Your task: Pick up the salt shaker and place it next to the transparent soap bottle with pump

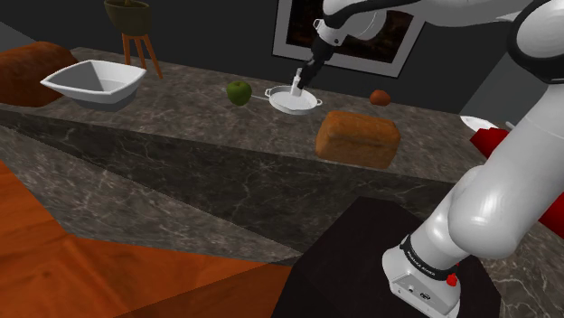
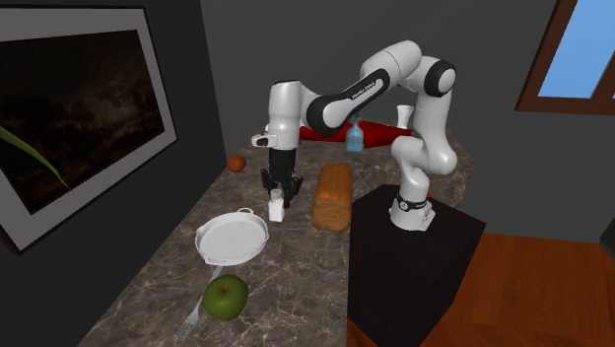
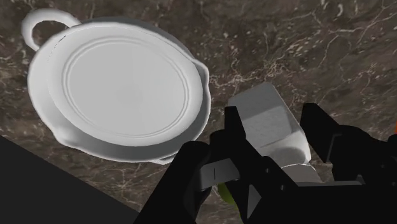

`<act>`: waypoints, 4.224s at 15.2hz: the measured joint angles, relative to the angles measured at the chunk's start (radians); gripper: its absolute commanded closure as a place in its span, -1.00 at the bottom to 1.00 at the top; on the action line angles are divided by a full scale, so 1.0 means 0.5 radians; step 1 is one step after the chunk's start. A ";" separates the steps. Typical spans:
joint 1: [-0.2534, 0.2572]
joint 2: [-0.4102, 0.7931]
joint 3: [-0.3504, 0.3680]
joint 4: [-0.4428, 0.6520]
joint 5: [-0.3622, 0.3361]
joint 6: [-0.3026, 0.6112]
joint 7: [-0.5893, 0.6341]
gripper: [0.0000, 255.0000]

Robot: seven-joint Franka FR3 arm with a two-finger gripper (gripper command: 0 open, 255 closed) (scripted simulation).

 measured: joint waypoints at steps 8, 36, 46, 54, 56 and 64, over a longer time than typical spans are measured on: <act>-0.003 -0.026 -0.004 0.180 -0.037 -0.199 0.055 1.00; -0.029 -0.111 -0.031 0.765 -0.102 -0.859 0.164 1.00; -0.118 -0.860 -0.039 0.031 -0.327 -0.850 0.099 1.00; -0.261 -1.354 -0.103 -0.300 -0.480 -1.015 -0.024 1.00; -0.303 -1.479 -0.119 -0.369 -0.520 -1.073 -0.056 1.00; -0.472 -1.904 -0.215 -0.526 -0.684 -1.348 -0.220 1.00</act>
